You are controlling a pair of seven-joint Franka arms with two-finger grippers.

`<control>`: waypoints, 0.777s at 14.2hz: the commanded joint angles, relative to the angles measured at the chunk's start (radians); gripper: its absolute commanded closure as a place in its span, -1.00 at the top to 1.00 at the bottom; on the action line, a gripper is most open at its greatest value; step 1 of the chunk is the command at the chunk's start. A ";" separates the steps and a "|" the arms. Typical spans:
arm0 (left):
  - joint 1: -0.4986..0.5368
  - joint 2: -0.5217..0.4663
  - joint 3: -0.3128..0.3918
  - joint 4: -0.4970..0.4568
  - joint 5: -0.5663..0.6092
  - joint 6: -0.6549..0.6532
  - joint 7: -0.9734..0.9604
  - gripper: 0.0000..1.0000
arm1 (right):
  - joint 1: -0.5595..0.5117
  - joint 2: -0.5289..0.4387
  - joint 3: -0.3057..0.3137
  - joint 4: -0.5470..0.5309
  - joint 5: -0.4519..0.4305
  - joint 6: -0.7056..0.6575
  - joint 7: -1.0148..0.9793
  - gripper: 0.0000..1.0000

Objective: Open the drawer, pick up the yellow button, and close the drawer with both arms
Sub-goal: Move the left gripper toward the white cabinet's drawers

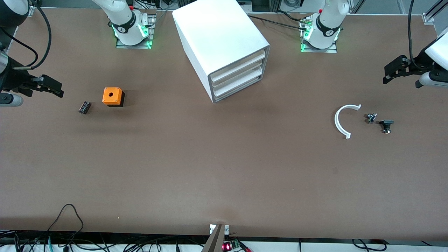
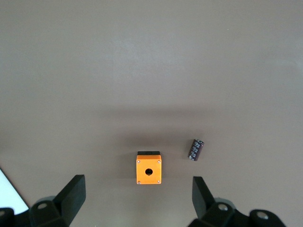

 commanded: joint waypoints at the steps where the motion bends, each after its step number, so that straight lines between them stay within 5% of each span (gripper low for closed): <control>1: -0.024 0.115 -0.030 0.068 -0.002 -0.032 0.008 1.00 | -0.004 -0.005 0.003 0.007 -0.005 -0.009 0.004 1.00; 8: -0.025 0.227 -0.030 0.061 -0.060 -0.060 0.022 1.00 | -0.003 -0.050 0.001 -0.049 -0.010 -0.003 0.006 1.00; 11: -0.021 0.296 -0.052 0.011 -0.236 -0.109 0.022 1.00 | -0.003 -0.065 0.001 -0.073 -0.010 0.014 0.006 1.00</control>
